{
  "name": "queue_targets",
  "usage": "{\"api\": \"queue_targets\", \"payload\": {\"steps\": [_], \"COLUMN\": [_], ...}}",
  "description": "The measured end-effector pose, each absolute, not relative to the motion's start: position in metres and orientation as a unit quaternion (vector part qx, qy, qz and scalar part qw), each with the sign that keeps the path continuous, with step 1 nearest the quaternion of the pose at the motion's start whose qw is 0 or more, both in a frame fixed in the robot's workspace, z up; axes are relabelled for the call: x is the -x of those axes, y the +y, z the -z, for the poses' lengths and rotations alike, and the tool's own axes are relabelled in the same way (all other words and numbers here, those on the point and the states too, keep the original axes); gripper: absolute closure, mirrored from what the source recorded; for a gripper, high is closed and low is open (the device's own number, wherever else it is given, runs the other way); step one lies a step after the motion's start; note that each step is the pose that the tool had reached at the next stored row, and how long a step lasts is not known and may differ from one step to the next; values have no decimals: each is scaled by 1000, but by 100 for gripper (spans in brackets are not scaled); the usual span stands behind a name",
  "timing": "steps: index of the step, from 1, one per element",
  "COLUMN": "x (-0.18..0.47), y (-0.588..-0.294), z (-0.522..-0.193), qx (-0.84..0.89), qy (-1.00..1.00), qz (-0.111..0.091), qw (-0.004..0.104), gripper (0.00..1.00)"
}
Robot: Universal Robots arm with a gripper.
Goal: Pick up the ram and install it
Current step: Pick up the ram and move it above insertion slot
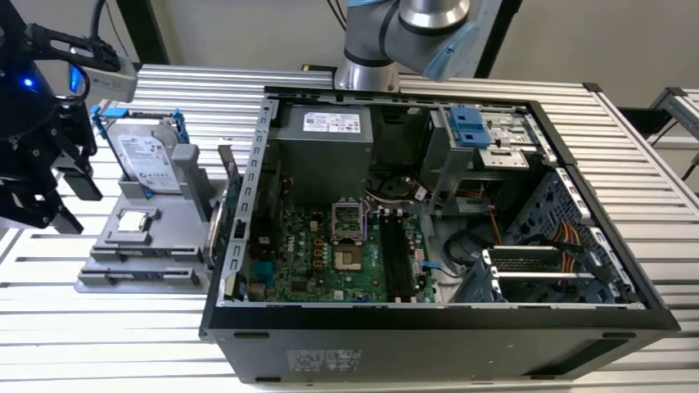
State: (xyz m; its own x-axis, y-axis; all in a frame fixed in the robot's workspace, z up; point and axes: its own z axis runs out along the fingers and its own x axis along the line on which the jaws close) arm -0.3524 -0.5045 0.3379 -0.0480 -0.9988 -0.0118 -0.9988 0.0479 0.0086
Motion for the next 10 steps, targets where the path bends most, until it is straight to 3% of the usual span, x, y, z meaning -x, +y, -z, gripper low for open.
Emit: {"api": "queue_targets", "payload": {"steps": [10], "x": [352], "y": [-504], "z": [-334], "qx": [690], "qy": [724], "qz": [-7], "qw": [1], "gripper": [0]}}
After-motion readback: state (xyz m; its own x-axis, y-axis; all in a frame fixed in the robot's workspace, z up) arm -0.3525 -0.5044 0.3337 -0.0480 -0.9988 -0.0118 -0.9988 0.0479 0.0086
